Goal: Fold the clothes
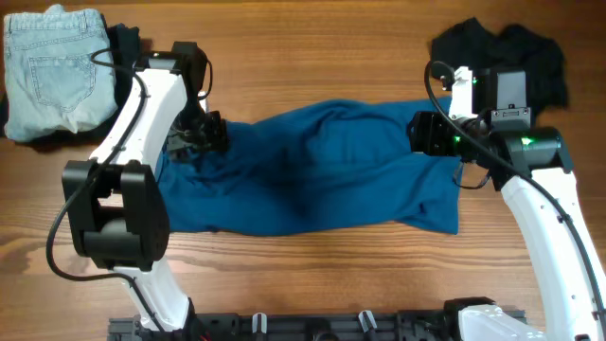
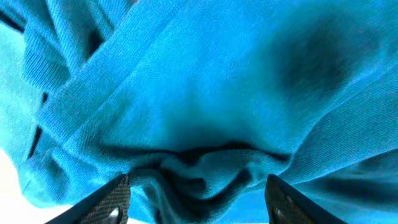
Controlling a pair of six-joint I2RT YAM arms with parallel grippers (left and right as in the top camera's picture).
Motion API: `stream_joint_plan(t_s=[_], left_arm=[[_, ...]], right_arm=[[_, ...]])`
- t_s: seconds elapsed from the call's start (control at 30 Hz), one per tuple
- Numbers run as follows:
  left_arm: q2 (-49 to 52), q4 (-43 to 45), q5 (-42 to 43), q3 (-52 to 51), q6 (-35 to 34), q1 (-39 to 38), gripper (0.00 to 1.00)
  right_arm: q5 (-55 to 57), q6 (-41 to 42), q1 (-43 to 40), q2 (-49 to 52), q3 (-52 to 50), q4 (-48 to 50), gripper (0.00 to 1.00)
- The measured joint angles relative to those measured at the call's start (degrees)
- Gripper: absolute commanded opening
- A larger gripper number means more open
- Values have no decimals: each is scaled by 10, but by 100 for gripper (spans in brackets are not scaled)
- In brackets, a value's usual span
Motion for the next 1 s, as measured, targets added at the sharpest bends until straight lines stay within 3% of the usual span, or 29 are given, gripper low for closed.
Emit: stream_joint_plan(t_s=[0.37,0.73,0.8,0.9,1.0], left_arm=[[0,139,11,10,-11,0,61],[58,99,113,13,21,0,61],[58,99,122,13,37,0,58],[58,100,114,13,49,0,46],[58,101,102,13,54,0,43]], right_arm=[[0,0,0,1,0,5,86],[0,0,0,12,0,7,86],[0,0,0,12,0,7,86],[0,0,0,12,0,7,86],[0,0,0,12,0,6,86]])
